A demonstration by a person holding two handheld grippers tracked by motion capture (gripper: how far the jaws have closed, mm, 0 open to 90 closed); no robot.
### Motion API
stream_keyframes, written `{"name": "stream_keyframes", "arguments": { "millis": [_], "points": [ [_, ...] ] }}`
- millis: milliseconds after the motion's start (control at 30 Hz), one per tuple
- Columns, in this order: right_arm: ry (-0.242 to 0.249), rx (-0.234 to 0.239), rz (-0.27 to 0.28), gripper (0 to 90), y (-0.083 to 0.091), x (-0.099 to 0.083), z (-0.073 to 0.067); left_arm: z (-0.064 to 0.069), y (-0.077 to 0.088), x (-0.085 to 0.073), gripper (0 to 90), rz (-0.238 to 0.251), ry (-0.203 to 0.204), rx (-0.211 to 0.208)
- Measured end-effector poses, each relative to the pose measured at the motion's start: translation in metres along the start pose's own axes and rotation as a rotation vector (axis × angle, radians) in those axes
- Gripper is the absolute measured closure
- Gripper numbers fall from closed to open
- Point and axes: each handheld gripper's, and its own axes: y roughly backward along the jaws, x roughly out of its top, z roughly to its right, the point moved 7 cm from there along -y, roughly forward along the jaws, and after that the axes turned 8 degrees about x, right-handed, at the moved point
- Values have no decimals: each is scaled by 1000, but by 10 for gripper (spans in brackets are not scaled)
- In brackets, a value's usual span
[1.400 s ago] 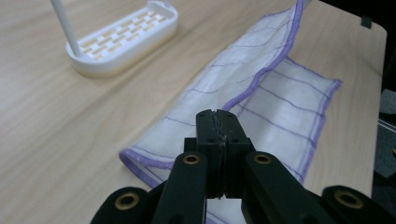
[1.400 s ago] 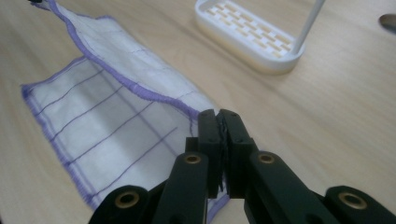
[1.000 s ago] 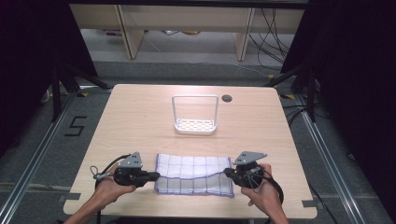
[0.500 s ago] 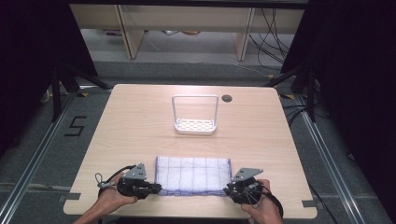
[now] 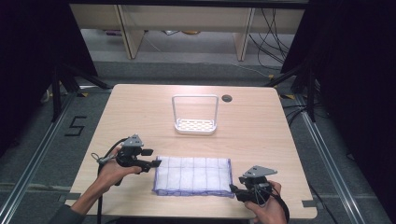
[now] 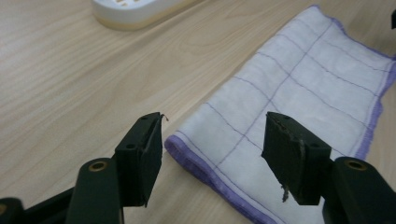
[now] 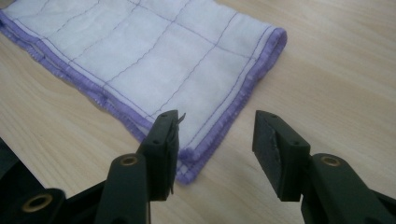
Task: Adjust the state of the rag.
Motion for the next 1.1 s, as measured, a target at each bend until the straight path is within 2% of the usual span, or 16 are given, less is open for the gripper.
{"name": "stream_keyframes", "arguments": {
  "millis": [100,233,300,333,367,433,500,533,667,700,767,833,867,900,967,1100],
  "points": [
    [-26,11,-36,505,-2,-3,-4,-8,-11,1,365,-25,2,13],
    [0,5,-21,500,-10,-6,-9,-11,-19,3,374,-43,15,8],
    [6,6,-55,510,-11,-8,-11,-12,-22,3,388,-38,12,4],
    [-9,4,-55,510,-12,-9,-12,-12,-24,2,390,-54,8,-4],
    [20,4,-53,515,-15,-9,-11,-11,-26,2,392,-54,15,-3],
    [16,26,-39,552,-16,-8,-13,-11,-28,2,417,-60,7,-19],
    [11,9,-30,573,-17,-7,-12,-10,-32,0,446,-76,-10,-37],
    [18,9,-53,606,-16,-9,-11,-10,-32,-1,466,-83,-19,-39],
    [64,9,-91,737,-22,-14,-11,-6,-35,-7,622,-98,-85,-64],
    [60,11,-100,760,-22,-15,-12,-5,-35,-8,657,-97,-93,-67],
    [79,16,-101,808,-22,-14,-10,-2,-34,-12,741,-102,-110,-76],
    [45,26,-104,828,-22,-14,-12,2,-32,-15,788,-92,-108,-85],
    [89,20,-100,834,-23,-13,-9,3,-30,-17,804,-99,-123,-79],
    [87,22,-103,838,-23,-13,-9,7,-27,-20,814,-97,-110,-82],
    [79,19,-110,842,-24,-10,-7,15,-20,-27,821,-104,-130,-91],
    [115,6,-110,844,-31,0,6,33,-3,-43,824,-108,-146,-115]
  ]
}}
